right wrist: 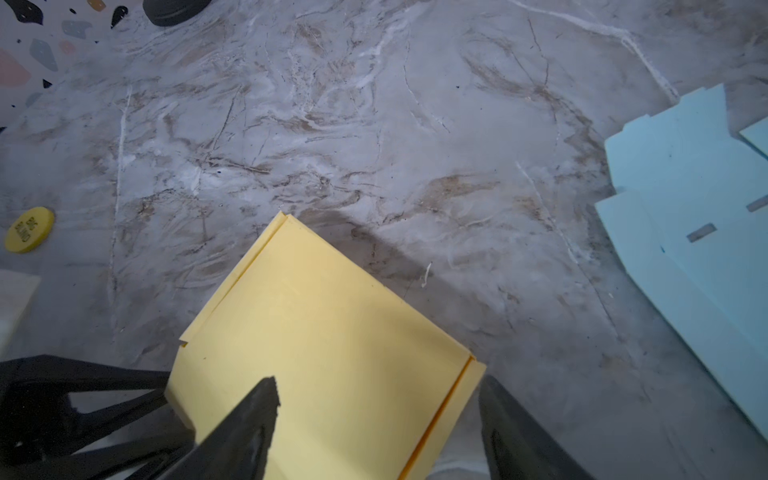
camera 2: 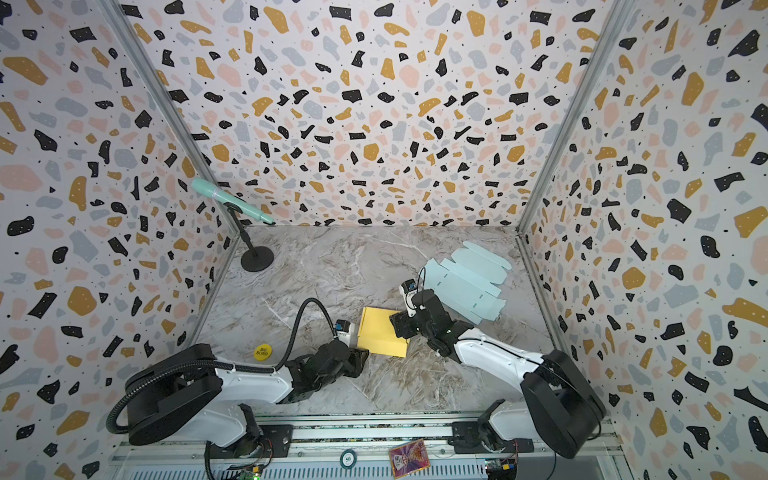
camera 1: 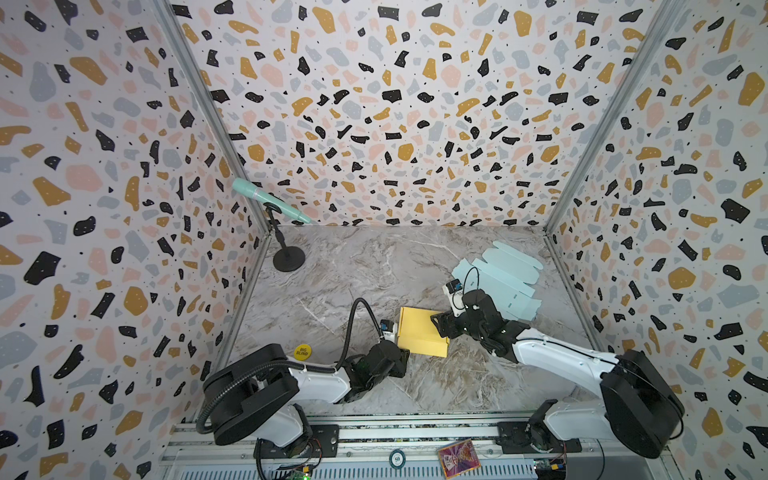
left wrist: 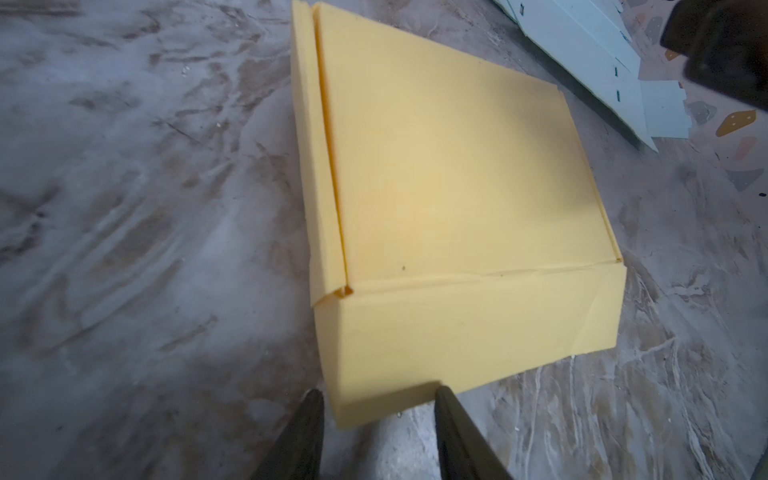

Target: Fold the paper box

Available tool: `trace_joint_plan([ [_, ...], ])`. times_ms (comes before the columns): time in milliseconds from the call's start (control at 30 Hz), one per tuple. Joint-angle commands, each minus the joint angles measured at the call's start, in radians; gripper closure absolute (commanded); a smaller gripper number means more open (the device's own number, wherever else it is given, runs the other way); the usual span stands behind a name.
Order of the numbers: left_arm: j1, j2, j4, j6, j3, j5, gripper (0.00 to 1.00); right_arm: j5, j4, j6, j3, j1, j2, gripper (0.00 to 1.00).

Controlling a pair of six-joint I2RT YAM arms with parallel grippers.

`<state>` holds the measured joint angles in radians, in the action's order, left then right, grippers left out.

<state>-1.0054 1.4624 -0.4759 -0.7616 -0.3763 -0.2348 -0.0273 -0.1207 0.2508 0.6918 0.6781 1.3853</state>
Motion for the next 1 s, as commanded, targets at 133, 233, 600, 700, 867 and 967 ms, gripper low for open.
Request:
trace_joint_plan([
  [133, 0.001, 0.016, -0.027, 0.021, -0.019, -0.027, 0.54, -0.044, -0.028, -0.087, 0.090, -0.021, 0.149, 0.23],
  [233, 0.001, 0.014, -0.024, 0.022, -0.023, -0.023, 0.54, -0.066, -0.033, -0.092, 0.101, -0.028, 0.168, 0.24],
  [600, -0.011, -0.131, 0.080, 0.015, 0.027, 0.009, 0.53, -0.068, -0.036, -0.093, 0.112, -0.051, 0.144, 0.24],
  [700, -0.018, -0.213, 0.144, 0.017, 0.024, 0.012, 0.53, -0.087, -0.037, -0.095, 0.118, -0.070, 0.133, 0.24],
  [867, -0.018, -0.318, 0.251, 0.036, -0.025, -0.002, 0.53, -0.116, -0.031, -0.108, 0.144, -0.093, 0.141, 0.24],
  [967, -0.018, -0.315, 0.286, 0.058, -0.074, -0.007, 0.53, -0.131, -0.030, -0.115, 0.155, -0.115, 0.141, 0.24],
])
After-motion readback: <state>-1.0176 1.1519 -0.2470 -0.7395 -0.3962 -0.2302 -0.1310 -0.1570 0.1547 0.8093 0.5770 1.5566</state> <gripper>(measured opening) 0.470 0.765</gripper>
